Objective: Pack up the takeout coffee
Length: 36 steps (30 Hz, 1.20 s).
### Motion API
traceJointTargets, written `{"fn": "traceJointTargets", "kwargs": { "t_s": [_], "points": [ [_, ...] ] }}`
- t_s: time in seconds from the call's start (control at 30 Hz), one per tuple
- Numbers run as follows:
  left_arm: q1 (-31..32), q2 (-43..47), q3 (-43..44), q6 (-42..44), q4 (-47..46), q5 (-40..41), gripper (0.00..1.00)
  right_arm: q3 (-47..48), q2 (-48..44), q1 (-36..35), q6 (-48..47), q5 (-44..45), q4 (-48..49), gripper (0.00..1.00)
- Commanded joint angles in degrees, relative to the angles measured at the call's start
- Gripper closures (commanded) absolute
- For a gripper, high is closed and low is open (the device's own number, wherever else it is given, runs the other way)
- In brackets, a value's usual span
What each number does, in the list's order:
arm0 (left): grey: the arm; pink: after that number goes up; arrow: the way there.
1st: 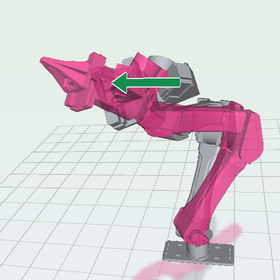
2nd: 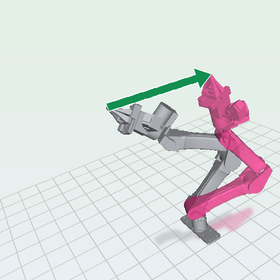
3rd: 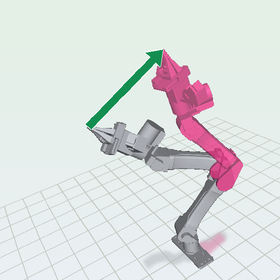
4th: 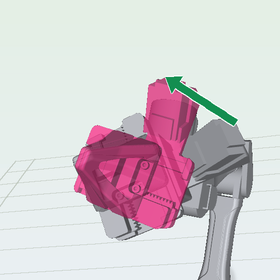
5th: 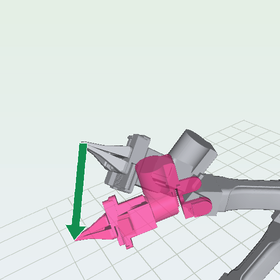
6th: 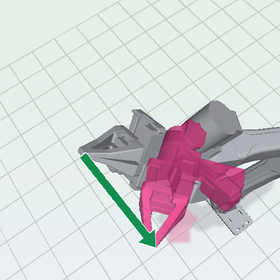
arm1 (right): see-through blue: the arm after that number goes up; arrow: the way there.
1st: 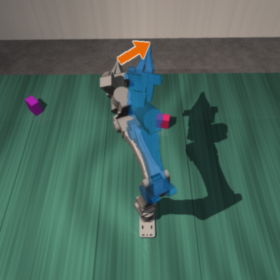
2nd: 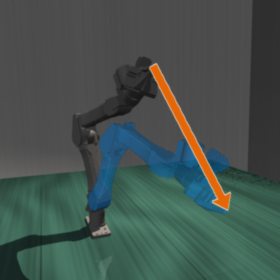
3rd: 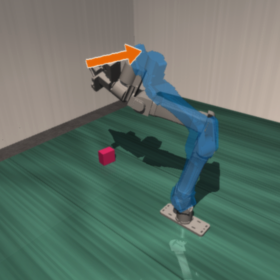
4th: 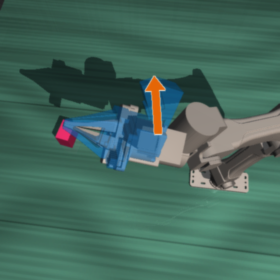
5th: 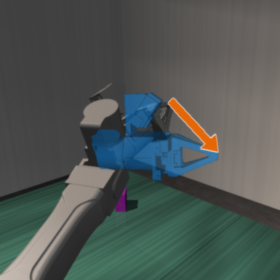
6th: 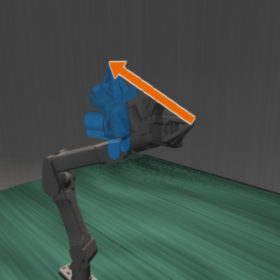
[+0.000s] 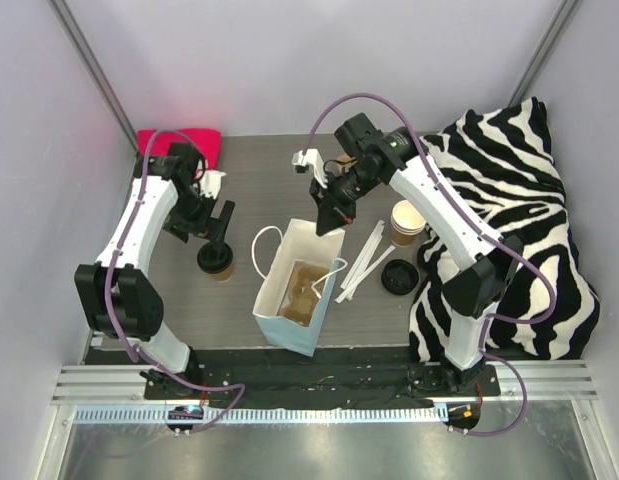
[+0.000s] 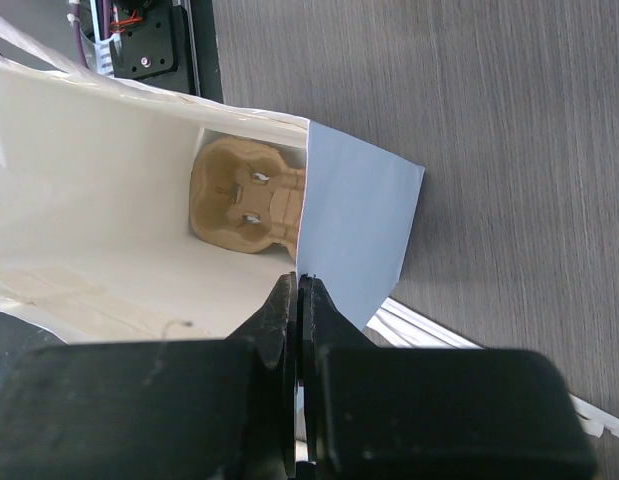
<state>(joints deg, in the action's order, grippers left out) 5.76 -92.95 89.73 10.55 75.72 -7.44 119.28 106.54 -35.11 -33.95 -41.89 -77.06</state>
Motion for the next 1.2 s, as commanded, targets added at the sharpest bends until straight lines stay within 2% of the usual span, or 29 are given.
{"fn": "traceJointTargets", "kwargs": {
  "t_s": [0.0, 0.23, 0.37, 0.47, 0.73, 1.17],
  "points": [
    [0.3, 2.3, -0.7, -7.2, -2.1, 4.8, 0.00, 2.4, -0.3, 0.2, -0.2, -1.3, 0.1, 0.99],
    [1.4, 2.5, -4.0, -10.2, -5.2, 6.4, 0.00, 2.5, -0.3, 0.2, -0.3, -1.1, 0.1, 0.99],
    [2.7, 2.3, -5.5, -14.3, -6.6, 6.8, 0.12, 2.4, -0.3, 0.2, -0.4, -1.1, 0.2, 0.99],
    [3.5, 2.7, -6.5, -16.7, -7.6, 6.9, 0.14, 2.1, -0.4, 0.2, -0.4, -1.3, 0.2, 0.99],
    [3.5, 4.8, -11.8, -19.6, -11.5, 8.5, 0.15, 1.3, -0.8, 0.4, -0.6, -1.4, 0.5, 0.99],
    [3.5, 2.7, -11.2, -20.1, -12.8, 8.8, 0.18, 1.0, -0.9, 0.3, -0.1, -1.4, 1.1, 0.99]
  ]
}}
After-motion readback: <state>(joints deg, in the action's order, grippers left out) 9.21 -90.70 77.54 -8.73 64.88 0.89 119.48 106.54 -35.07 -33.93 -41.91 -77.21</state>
